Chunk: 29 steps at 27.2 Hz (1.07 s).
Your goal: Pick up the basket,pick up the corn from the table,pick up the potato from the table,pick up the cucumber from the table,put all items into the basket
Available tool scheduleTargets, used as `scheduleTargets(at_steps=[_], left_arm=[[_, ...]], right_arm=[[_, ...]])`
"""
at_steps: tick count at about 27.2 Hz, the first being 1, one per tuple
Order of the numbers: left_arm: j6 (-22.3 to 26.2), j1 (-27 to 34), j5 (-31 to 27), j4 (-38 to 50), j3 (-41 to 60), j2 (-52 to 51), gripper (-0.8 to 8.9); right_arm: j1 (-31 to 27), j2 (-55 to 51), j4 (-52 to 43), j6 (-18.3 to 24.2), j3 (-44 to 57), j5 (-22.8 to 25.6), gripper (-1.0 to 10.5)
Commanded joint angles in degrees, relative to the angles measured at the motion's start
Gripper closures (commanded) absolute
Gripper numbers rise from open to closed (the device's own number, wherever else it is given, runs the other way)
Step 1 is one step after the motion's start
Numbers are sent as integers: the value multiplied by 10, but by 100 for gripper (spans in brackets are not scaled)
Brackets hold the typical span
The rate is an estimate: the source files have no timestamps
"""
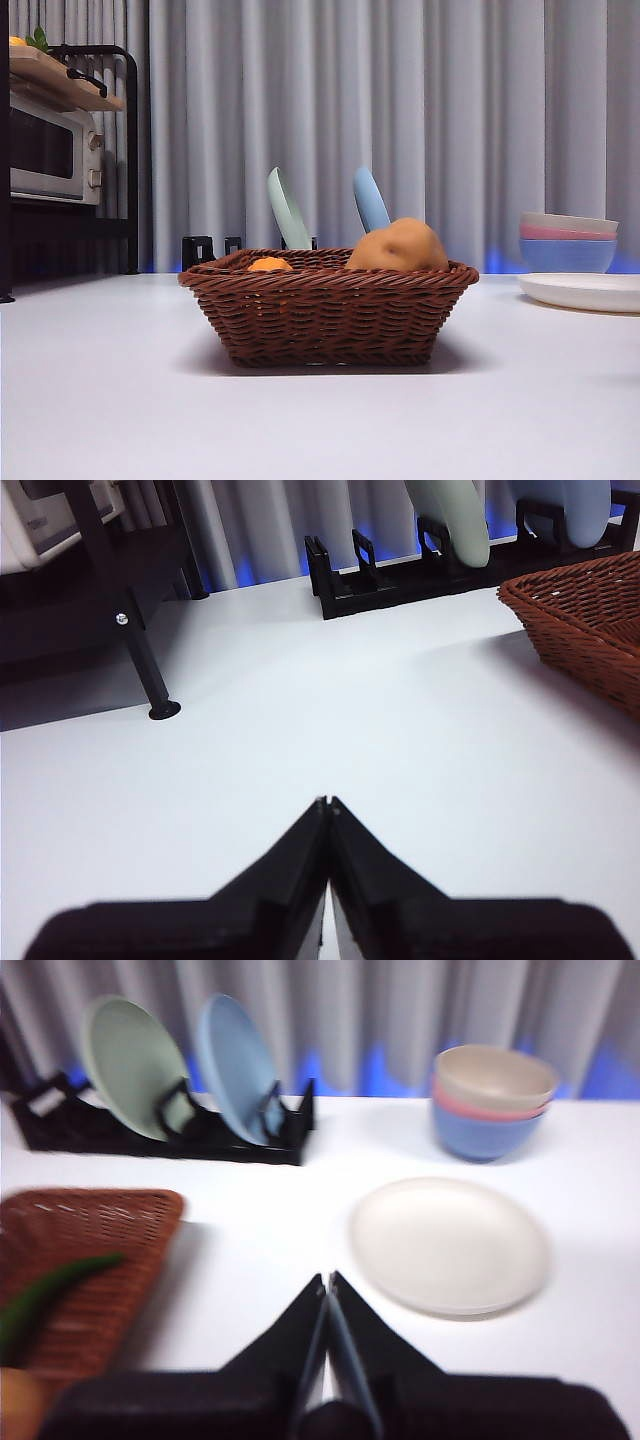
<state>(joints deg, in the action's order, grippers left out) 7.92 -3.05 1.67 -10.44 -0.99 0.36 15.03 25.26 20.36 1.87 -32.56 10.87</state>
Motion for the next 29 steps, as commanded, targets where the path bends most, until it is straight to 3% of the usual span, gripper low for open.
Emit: scheduleTargets(at_steps=[1,11,16,18,25,29], left_arm=[[7,2,-1,1,8,-1,816],[7,2,-1,1,8,-1,816],[7,2,-1,1,8,-1,816],[7,2,-1,1,8,-1,816],[7,1,-1,1,8,-1,817],[7,1,-1,1,8,-1,816]], right_arm=[[1,-1,-1,70,3,31,962],[-10,-14,3,83,5,36,963],[-71,-68,-26,83,52,-90,963],[-92,-90,-57,83,91,-110,963],[-105,-148,-166,82,225,-105,963],[-105,-173,-173,74,260,-106,963]])
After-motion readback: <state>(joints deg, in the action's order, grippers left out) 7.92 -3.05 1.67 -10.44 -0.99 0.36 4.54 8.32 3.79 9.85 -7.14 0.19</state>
